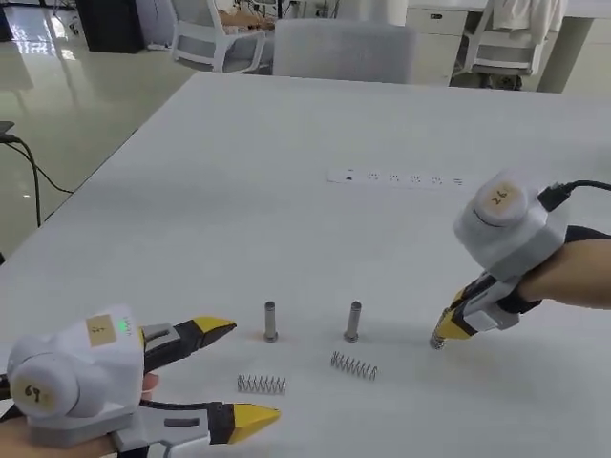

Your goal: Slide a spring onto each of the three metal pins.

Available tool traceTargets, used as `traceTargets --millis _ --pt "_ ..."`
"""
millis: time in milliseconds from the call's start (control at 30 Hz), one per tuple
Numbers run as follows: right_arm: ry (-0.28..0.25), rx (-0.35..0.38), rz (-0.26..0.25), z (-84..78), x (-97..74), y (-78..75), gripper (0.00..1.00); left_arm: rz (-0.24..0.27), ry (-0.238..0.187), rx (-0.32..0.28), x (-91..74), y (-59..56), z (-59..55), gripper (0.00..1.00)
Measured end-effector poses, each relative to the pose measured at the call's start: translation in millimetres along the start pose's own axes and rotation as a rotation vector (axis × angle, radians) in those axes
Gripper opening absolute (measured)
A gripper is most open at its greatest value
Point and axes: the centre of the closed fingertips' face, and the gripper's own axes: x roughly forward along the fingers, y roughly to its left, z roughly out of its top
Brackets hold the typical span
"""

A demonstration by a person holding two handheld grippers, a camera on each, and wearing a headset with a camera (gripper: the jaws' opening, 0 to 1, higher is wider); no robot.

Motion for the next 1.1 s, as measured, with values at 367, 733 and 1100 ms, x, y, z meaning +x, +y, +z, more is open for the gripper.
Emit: traceTargets --millis 367,733,1100 --pt "0.0 -0.002 -0.002 -1.8 4.8 -2.9 0.09 -0.001 0.0 0.002 0.5 -1.1 1.5 0.59" --pt "-0.03 -0.042 -0.02 3.3 -1.0 -0.4 0.22 -0.003 0.001 0.005 1.7 -0.9 1.1 0.59" --pt "-0.076 -0.119 -0.027 29.4 -14.2 16.6 0.31 -0.007 0.002 0.008 2.7 -2.2 1.5 0.59"
